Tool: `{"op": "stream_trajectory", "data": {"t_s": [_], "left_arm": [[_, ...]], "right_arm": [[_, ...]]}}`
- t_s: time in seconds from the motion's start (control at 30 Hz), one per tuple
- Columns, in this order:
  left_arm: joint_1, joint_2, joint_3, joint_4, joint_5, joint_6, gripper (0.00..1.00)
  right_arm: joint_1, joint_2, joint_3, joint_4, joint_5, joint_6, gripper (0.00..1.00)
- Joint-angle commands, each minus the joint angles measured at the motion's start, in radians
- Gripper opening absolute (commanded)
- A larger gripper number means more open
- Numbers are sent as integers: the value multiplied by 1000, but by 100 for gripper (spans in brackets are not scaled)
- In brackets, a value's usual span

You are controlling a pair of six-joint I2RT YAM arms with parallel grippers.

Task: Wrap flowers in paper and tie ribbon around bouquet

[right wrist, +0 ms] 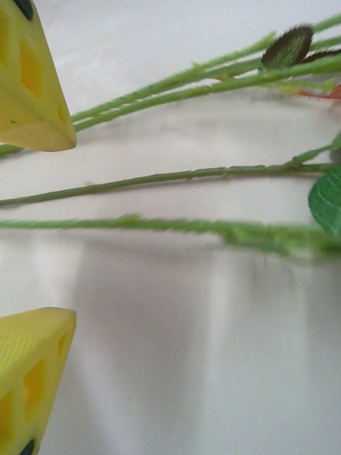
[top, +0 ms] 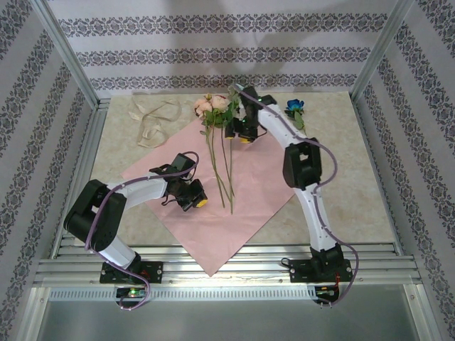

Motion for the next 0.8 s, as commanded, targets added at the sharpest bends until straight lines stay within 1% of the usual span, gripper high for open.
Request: {"op": "stream_trajectory", "data": {"t_s": [0.0, 0.1, 0.17, 0.23, 0.33, 0.43, 0.53, 0.67, 0.77], "left_arm": [[-2, -30, -3, -12, -6, 7, 0], [-2, -36, -2, -9, -6, 6, 0], [-1, -38, -1, -6, -9, 3, 0], [-1, -39, 0, -5, -10, 2, 0], [-1, -36, 3, -2, -9, 0, 0], [-1, -30, 9, -5, -9, 4, 0], [-1, -25, 9, -3, -6, 1, 0], [-1, -25, 15, -9, -8, 2, 0], [-1, -23, 23, -14, -6, 3, 0]], "right_arm": [[-123, -206, -126, 22, 57, -88, 61], [-241, -290, -275, 21, 113, -138, 60], [-307, -322, -360, 19, 181, -184, 58], [-357, -321, -409, 6, 255, -235, 57], [-414, -279, -433, -17, 336, -280, 54], [-439, -215, -418, -47, 342, -275, 54], [-441, -160, -399, -68, 376, -261, 54], [-435, -88, -347, -96, 378, -276, 53], [-420, -48, -300, -125, 406, -306, 46]]}}
